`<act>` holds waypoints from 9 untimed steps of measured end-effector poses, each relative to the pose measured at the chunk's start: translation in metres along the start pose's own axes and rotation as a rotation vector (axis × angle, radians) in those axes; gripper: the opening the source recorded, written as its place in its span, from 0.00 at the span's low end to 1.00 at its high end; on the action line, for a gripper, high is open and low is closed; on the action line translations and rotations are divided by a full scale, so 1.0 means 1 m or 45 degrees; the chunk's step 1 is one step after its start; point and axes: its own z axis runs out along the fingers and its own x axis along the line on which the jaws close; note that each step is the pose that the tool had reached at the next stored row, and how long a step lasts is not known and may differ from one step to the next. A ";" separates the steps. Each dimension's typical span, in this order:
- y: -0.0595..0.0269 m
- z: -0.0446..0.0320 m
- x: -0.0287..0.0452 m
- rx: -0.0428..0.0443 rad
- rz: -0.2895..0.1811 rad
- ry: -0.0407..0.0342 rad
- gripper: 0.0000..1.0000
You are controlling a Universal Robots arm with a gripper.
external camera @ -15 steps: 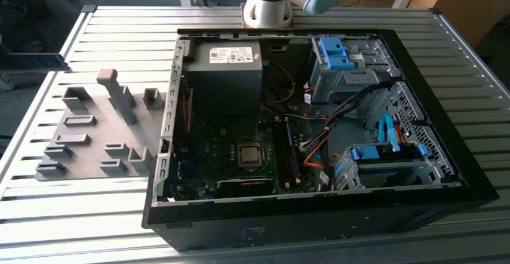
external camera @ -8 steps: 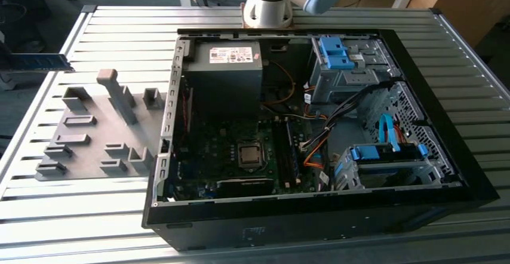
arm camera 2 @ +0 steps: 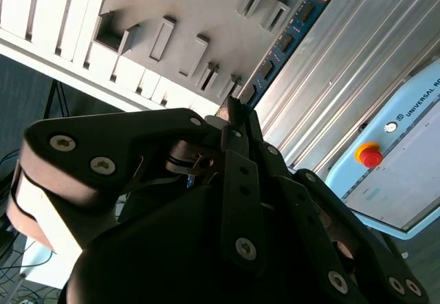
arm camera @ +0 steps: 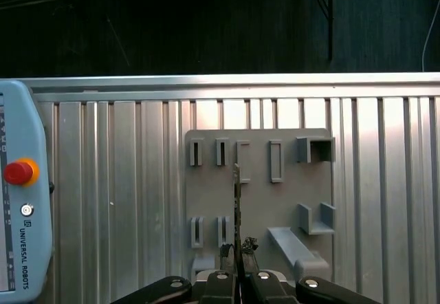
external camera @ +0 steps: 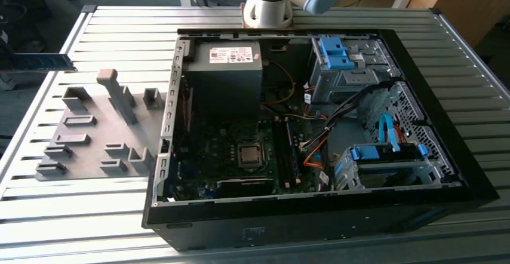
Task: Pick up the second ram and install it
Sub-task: 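Pick up the second ram and move it above second insertion slot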
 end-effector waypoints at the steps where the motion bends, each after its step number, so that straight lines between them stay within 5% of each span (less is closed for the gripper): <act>1: -0.0005 0.0000 0.0000 0.000 0.000 0.0000 0.14; 9: -0.0042 -0.0001 -0.0002 0.000 0.000 0.0001 0.14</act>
